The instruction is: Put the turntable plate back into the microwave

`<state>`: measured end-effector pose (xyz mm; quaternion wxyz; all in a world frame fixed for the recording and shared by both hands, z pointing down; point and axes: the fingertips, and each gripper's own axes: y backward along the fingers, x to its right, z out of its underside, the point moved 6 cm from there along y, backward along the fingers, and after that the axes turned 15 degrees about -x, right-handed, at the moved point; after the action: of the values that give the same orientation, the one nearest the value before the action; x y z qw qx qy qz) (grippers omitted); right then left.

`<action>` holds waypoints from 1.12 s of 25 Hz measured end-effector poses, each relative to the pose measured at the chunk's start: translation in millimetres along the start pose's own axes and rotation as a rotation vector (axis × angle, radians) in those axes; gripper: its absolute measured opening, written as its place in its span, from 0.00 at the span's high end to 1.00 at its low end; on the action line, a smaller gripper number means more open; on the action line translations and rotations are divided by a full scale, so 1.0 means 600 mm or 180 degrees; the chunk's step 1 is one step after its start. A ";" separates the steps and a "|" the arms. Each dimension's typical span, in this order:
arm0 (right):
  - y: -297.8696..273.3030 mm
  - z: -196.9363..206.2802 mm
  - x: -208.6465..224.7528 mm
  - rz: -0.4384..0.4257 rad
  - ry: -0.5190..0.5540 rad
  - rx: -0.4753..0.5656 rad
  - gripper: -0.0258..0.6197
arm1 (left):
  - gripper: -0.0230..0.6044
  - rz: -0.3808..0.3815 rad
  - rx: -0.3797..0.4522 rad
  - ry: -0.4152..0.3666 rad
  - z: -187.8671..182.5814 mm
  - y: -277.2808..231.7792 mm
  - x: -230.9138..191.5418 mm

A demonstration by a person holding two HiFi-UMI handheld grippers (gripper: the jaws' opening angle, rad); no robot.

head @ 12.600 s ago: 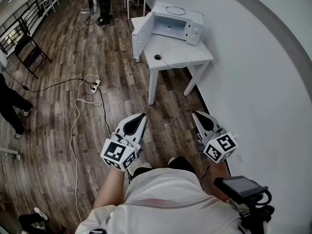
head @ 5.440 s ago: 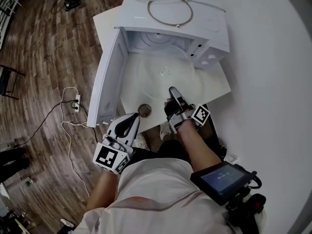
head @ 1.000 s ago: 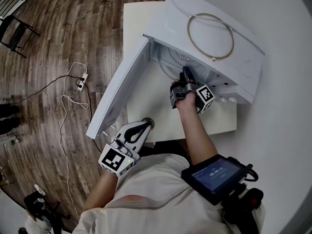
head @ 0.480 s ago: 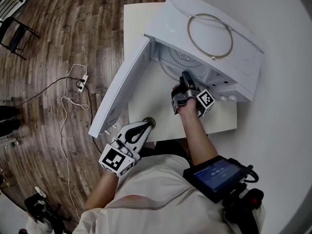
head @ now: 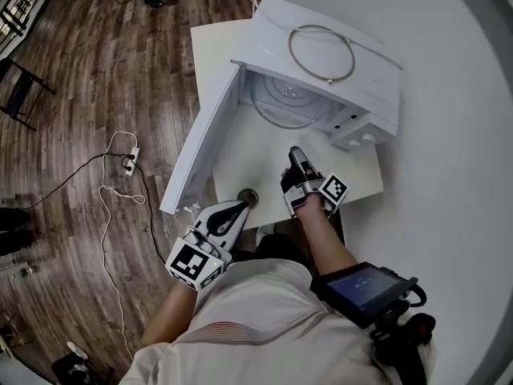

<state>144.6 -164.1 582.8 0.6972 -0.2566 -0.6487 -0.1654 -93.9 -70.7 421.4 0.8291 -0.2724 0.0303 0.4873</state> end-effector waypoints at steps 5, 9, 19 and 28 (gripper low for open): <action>0.090 0.060 -0.073 -0.0071 0.0703 0.0211 0.88 | 0.95 0.0331 0.0151 -0.0186 0.005 0.046 0.036; 0.172 0.099 -0.131 -0.0056 0.1180 0.0443 0.95 | 0.95 0.0527 0.0151 -0.0319 0.014 0.072 0.071; 0.341 0.175 -0.293 0.0114 0.2619 0.0495 0.95 | 0.95 0.0441 0.0314 -0.0532 -0.025 0.111 0.154; 0.484 0.223 -0.346 0.0440 0.3736 0.0213 0.95 | 0.95 0.0076 0.0423 -0.0574 -0.002 0.130 0.308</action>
<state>176.9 127.7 339.7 0.9563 -0.1418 -0.1412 -0.2134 -61.1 104.3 329.1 0.8388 -0.1715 -0.0090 0.5167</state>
